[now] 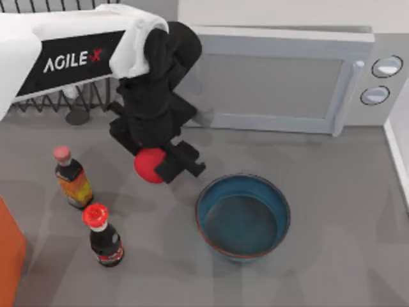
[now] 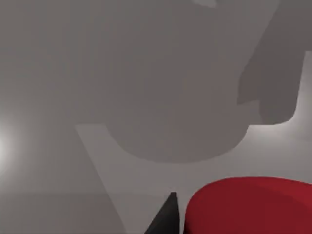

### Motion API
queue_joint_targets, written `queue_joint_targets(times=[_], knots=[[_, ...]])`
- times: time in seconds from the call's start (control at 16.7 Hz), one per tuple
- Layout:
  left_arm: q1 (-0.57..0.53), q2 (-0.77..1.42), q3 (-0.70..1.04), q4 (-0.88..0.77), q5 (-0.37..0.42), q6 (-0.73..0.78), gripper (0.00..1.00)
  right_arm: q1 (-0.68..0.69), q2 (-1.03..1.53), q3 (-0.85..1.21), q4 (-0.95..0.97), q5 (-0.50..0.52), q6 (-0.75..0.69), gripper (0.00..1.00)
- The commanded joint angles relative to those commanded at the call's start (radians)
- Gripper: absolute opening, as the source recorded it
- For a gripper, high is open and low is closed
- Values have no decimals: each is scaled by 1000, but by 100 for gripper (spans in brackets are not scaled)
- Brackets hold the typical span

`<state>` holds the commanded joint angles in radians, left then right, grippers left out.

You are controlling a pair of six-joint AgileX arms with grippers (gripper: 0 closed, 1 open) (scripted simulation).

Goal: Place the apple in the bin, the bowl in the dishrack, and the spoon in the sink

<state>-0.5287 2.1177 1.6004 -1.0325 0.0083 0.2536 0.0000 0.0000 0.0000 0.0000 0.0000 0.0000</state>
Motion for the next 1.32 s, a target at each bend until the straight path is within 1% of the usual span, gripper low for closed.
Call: queue_joint_targets(times=[0.18,0.3,0.6,0.72,0.84,0.96,1.32], knots=[[0,-40,90,-138,0,-1,0,0,0,0,0,0,0,100],[-1,-58,127,-184,0,-1,0,0,0,0,0,0,0,100],[0,-58,131,-189,-1,1,0,0,0,0,0,0,0,100],[13,-74,121,-206,-8,29,0,0,0,0,0,0,0,100],[41,-116,92,-231,-20,97,0,0,0,0,0,0,0,100],[81,-184,46,-250,-30,202,0,0,0,0,0,0,0,100],[235,-401,-106,-269,-42,603,0,0,0,0,0,0,0,100]])
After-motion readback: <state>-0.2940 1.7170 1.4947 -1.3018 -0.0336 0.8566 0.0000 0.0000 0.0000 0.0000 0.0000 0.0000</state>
